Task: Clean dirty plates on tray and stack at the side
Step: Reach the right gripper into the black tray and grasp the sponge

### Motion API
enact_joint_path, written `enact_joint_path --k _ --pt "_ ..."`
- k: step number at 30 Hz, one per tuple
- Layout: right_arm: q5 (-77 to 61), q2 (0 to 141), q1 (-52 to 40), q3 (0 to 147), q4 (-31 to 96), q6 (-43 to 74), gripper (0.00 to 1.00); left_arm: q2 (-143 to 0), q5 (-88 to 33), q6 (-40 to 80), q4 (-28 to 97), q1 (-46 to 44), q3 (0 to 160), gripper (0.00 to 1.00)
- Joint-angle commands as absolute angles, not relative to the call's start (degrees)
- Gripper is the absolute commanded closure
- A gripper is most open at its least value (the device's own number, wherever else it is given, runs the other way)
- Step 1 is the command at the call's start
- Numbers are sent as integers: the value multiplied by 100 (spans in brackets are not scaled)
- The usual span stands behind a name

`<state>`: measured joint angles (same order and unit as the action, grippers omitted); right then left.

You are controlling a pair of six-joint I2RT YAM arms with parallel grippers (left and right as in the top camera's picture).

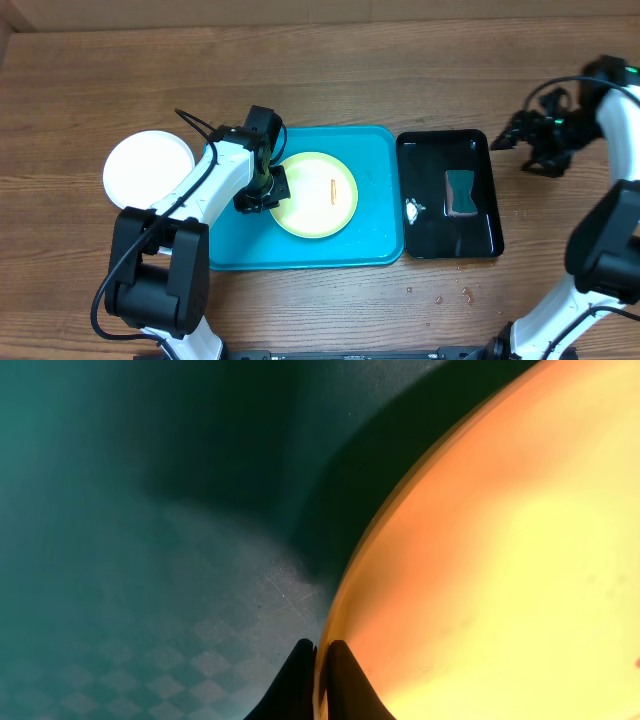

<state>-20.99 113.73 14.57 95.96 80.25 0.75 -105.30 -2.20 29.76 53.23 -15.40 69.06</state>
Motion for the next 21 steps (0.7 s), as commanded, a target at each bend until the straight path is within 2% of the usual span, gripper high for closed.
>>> enact_joint_path --k 1,3,10,21 --pt "-1225 11218 808 9714 8007 -27 22 -10613 -102 2867 5349 -1579 7011 92" --pt "-821 11220 440 9714 8016 -16 25 -10613 -104 2867 5354 -1579 7011 92" --pt "-3 11220 -351 9657 8182 213 26 -10613 -104 2867 5356 -1579 7011 91" --pt "-244 11220 -329 9561 8241 213 21 -10613 -104 2867 5367 -1579 7011 91"
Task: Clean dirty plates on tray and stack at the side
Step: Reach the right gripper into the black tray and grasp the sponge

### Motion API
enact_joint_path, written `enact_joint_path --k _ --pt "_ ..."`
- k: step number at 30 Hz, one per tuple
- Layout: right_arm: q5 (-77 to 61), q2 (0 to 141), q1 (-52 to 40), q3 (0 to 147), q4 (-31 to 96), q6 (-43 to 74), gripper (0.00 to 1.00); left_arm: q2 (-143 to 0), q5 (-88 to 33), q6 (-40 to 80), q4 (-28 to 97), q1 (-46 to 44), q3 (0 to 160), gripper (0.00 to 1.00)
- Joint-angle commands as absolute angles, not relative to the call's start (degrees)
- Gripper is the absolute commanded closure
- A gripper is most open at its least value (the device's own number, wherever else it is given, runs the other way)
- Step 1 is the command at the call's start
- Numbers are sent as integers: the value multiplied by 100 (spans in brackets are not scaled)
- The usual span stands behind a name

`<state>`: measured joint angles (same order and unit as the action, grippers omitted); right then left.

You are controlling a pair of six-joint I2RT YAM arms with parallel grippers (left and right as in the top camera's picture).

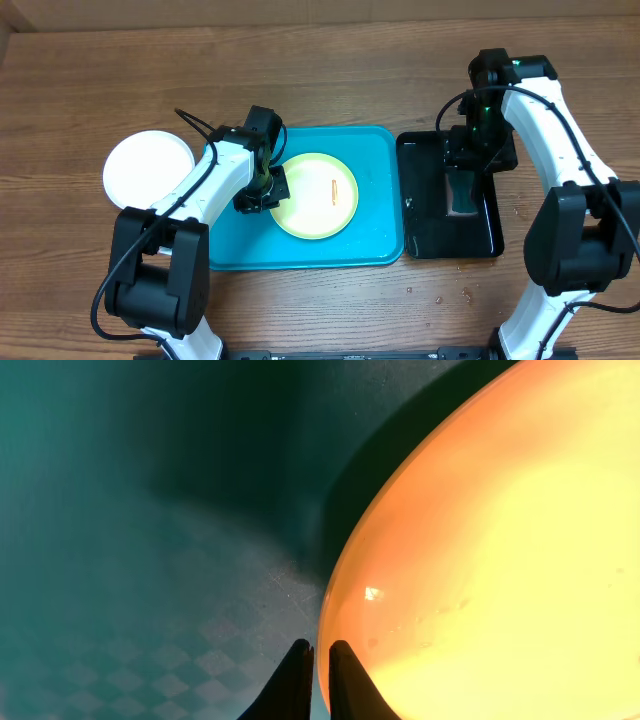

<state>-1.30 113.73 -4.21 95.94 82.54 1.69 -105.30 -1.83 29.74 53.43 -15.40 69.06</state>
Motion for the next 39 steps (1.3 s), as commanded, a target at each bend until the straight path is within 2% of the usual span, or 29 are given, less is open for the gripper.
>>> enact_joint_path --k 1,10,16,25,30,32,39 --pt "-266 11220 -307 9561 8241 213 20 -10613 -104 2867 5369 -1579 7011 90" --pt "-259 11194 60 9638 8361 281 20 -10613 -102 2825 5404 -1579 7011 90" --pt "-270 10860 731 9727 8200 491 16 -10613 -97 2825 5422 -1579 7011 90" --pt "-628 10783 1686 9725 8221 598 16 -10613 -89 2825 5426 -1579 7011 90" --pt "-633 10783 1715 9725 8228 598 16 -10613 -89 2827 5459 -1579 7011 90" --pt "-644 10783 1651 9717 8274 600 19 -10613 -89 2825 5463 -1579 7011 90" --pt "-617 10785 1009 9397 8379 598 20 -10613 -91 2827 5461 -1579 7011 90"
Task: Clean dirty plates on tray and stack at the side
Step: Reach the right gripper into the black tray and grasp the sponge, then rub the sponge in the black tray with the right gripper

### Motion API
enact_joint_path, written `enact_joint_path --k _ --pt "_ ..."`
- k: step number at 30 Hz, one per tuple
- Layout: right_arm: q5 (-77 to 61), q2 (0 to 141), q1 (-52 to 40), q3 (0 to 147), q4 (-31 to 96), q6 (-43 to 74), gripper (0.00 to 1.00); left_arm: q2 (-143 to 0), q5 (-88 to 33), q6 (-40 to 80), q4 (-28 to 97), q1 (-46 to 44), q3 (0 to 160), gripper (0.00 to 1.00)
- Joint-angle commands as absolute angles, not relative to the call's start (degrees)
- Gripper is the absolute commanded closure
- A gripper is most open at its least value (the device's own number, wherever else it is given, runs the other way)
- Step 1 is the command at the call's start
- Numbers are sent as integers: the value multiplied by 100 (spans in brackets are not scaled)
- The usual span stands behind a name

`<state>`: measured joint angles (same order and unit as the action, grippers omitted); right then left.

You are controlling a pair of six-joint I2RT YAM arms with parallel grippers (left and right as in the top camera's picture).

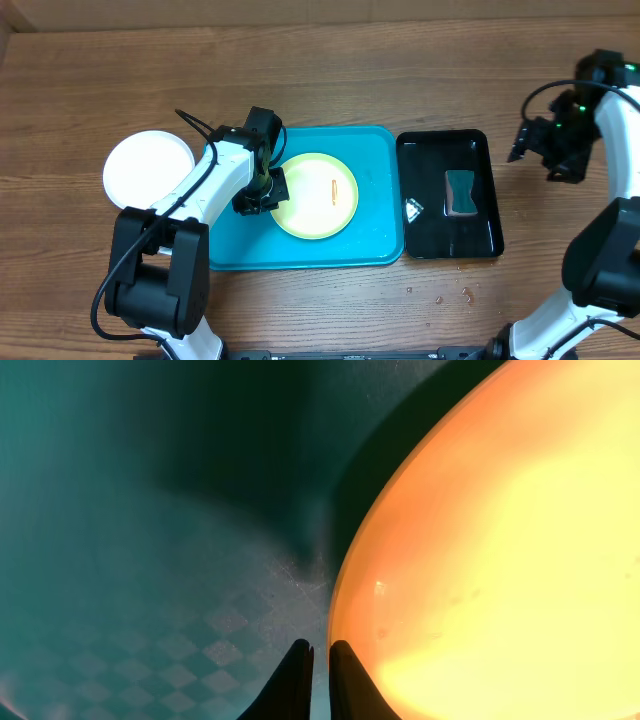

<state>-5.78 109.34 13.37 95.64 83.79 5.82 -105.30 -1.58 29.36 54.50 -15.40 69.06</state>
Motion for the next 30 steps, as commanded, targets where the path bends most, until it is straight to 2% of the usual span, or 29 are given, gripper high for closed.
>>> enact_joint_path --k 1,8,13,23,26,30 --pt "-554 10785 880 9310 8361 600 20 -10613 -91 2827 5461 -1579 7011 90" --pt "-198 10787 215 8510 7581 602 22 -10613 -93 2827 5463 -1579 7011 90" --pt "-366 10792 -12 7966 6794 600 37 -10613 -104 2827 5459 -1579 7011 90" --pt "-200 10792 -242 7352 6132 600 41 -10613 -104 2827 5463 -1579 7011 89" --pt "-268 10792 -252 7258 6005 602 50 -10613 -102 2827 5459 -1579 7011 89" --pt "-268 10792 -257 7244 6001 602 72 -10613 -104 2827 5457 -1579 7011 88"
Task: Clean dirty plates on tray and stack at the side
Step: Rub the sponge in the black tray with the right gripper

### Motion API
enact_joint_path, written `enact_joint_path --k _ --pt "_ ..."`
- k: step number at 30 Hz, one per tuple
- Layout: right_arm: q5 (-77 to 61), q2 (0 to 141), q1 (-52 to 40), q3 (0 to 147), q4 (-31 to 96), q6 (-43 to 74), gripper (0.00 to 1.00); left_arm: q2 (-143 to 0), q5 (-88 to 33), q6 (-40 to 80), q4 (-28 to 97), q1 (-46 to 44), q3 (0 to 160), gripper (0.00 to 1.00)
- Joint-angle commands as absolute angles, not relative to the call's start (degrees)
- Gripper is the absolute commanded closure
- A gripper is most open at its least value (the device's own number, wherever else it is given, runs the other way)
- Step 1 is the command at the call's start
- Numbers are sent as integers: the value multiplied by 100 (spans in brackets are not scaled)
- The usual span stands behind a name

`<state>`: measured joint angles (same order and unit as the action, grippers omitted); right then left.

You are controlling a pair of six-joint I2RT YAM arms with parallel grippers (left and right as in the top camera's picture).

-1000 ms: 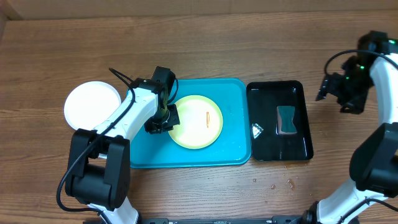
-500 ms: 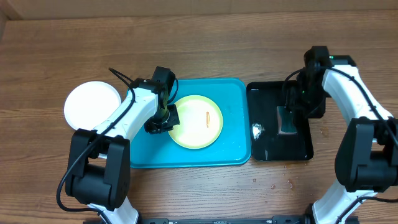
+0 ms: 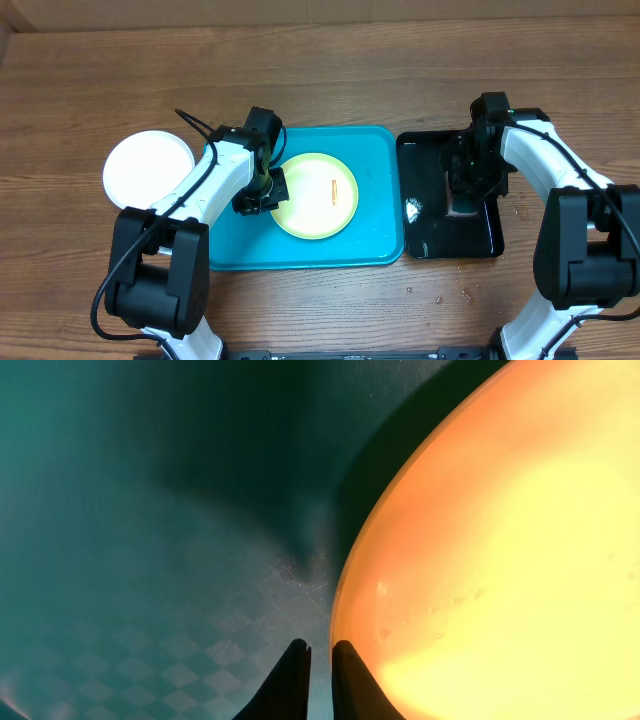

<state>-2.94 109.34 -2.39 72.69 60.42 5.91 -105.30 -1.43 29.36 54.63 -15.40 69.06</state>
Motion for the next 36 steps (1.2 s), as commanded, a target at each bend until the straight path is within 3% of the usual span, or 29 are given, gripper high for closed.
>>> enact_joint_path --k 1,6,11,24,36 --pt "-270 10792 -257 7244 5999 602 76 -10613 -102 2827 5457 -1579 7011 89" --pt "-523 10792 -257 7244 5966 600 82 -10613 -102 2827 5457 -1579 7011 88" --pt "-521 10792 -257 7247 5955 600 96 -10613 -104 2827 5463 -1579 7000 84" --pt "-519 10790 -252 7529 6073 598 96 -10669 -86 2827 5177 -1579 6855 83" --pt "-517 10790 -250 7747 6176 576 96 -10757 -64 2827 5107 -1579 6796 89"
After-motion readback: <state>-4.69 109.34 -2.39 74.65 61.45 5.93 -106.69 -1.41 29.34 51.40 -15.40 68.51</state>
